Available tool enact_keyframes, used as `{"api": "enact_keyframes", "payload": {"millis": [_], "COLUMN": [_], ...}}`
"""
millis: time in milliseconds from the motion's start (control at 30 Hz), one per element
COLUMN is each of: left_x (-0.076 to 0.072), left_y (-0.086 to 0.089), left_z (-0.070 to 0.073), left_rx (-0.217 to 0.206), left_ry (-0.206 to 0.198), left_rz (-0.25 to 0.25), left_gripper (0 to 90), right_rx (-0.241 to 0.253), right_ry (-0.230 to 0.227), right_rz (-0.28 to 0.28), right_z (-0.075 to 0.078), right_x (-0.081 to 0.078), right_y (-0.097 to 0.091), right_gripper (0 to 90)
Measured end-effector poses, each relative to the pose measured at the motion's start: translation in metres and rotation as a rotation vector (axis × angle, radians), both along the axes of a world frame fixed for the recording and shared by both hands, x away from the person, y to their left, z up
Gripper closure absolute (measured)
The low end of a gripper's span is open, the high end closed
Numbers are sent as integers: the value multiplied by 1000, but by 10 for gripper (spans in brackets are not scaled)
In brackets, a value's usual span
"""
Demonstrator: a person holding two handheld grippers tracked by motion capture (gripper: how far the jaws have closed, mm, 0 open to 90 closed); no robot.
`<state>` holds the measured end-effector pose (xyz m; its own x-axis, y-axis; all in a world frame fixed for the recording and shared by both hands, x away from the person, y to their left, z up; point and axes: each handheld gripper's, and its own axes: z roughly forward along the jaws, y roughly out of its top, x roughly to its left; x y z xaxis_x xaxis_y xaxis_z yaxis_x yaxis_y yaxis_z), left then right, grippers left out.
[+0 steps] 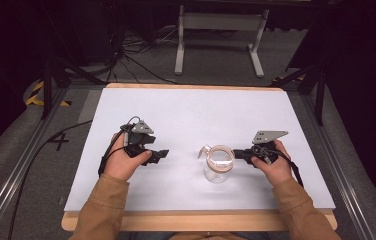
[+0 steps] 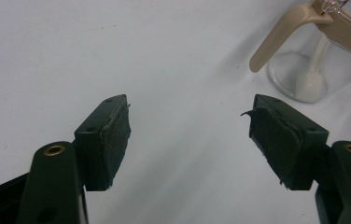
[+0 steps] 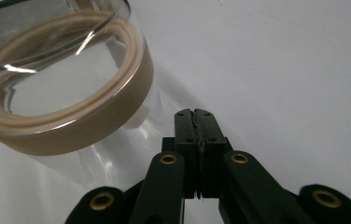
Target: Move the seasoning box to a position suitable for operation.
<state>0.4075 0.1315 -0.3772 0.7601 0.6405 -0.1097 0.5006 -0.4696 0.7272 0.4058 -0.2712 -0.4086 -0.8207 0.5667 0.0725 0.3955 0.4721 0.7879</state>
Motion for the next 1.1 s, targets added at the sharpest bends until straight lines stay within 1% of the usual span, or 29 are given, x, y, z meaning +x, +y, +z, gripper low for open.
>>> {"api": "enact_keyframes", "payload": {"millis": [33, 100, 167, 367, 433, 533, 767, 833, 867, 900, 967, 1000, 1033, 1100], "left_x": [0, 0, 0, 0, 0, 0, 1, 1, 2, 2, 4, 4, 4, 5], "left_y": [0, 0, -1, 0, 0, 0, -3, -5, -7, -10, -15, -17, -19, -21], "left_z": [0, 0, -1, 0, 0, -1, -2, -3, -4, -5, -7, -7, -7, -7], "left_rx": [-1, 4, -2, -1, -5, -5, -10, -5, -1, 7, 14, 10, 12, 41], "left_ry": [7, 9, 6, 6, 3, 7, 18, 20, 18, 14, -9, -7, -5, -7], "left_rz": [-2, -4, -2, 0, 1, -1, -13, -22, -35, -51, -64, -62, -71, -102], "left_gripper": [294, 294, 294, 294, 294, 294, 325, 328, 330, 333, 331, 333, 353, 446], "right_rx": [-1, -5, -7, -4, -11, -7, -22, -23, -22, -21, -28, -29, -30, -33], "right_ry": [-1, 0, -1, 4, 2, 4, 7, 10, 11, 12, 14, 13, 14, 17], "right_rz": [3, 7, 13, 30, 30, 30, 36, 37, 39, 39, 41, 41, 43, 47], "right_z": [-1, -2, -3, -4, -4, -5, -4, -4, -3, -3, -3, -3, -3, -3], "right_x": [0, 0, 0, -1, -2, -2, -4, -5, -5, -6, -7, -8, -9, -10], "right_y": [1, 3, 4, 9, 11, 11, 11, 11, 11, 10, 10, 10, 10, 10], "right_gripper": [896, 896, 896, 896, 897, 898, 899, 899, 900, 900, 900, 900, 900, 900]}}
